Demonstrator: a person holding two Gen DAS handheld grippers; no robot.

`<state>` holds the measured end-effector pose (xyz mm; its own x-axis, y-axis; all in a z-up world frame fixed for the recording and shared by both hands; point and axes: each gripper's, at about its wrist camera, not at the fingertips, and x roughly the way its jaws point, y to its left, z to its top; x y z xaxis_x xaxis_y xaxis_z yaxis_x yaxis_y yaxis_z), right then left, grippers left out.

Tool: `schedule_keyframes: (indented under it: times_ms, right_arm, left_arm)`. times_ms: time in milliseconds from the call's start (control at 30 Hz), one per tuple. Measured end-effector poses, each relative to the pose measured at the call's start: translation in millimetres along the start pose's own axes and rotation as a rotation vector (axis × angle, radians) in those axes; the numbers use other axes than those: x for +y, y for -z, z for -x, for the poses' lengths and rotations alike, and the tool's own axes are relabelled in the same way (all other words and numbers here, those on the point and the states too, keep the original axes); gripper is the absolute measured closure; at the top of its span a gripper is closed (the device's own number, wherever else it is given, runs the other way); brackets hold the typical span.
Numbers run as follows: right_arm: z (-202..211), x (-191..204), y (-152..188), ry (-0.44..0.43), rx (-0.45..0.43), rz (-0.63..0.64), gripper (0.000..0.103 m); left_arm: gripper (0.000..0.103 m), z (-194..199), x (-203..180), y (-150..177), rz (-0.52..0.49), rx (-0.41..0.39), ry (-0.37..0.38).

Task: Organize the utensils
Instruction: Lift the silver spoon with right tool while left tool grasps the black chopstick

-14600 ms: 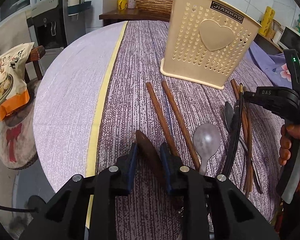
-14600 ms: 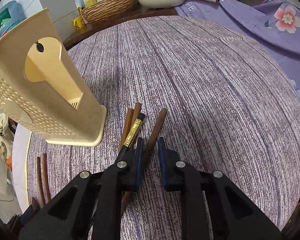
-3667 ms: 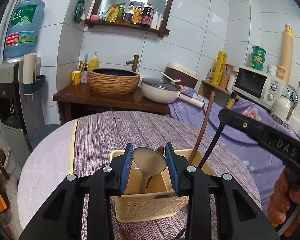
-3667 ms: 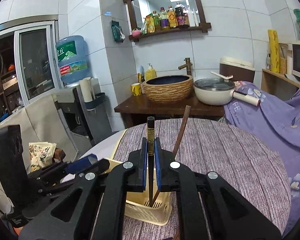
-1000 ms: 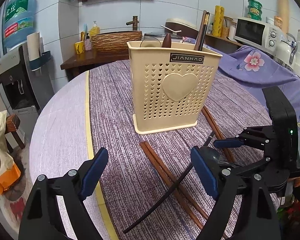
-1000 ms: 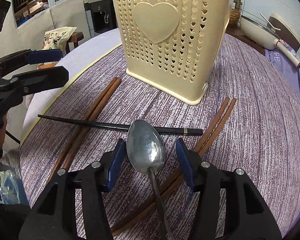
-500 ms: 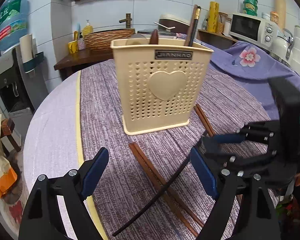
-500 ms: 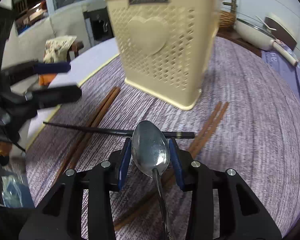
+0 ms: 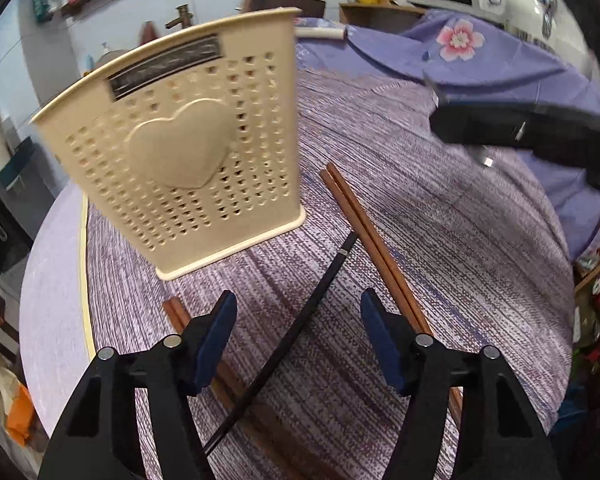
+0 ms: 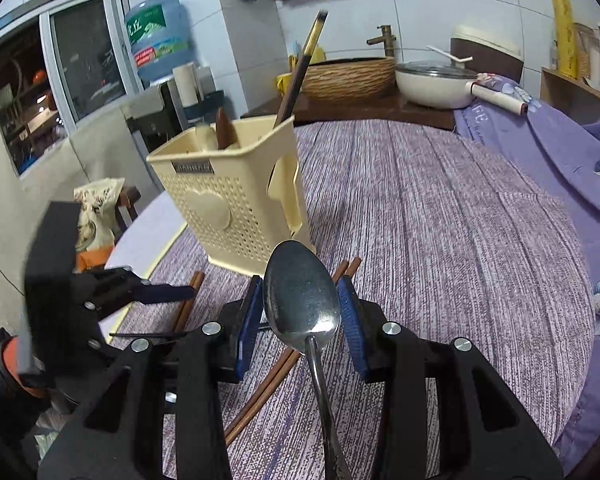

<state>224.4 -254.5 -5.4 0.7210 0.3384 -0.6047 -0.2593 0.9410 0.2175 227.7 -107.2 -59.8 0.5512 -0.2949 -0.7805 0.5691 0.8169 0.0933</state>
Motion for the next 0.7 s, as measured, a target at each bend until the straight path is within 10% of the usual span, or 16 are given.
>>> schedule_keyframes:
  times_ms: [433, 700]
  right_arm:
    - [24, -7, -8, -0.042, -0.075, -0.071, 0.064]
    - [17, -11, -6, -0.034, -0.065, -0.087, 0.064]
  left_arm:
    - [0.06, -40, -20, -18, -0.065, 0.105, 0.012]
    - [0.088, -50, -31, -30, -0.072, 0.094, 0.04]
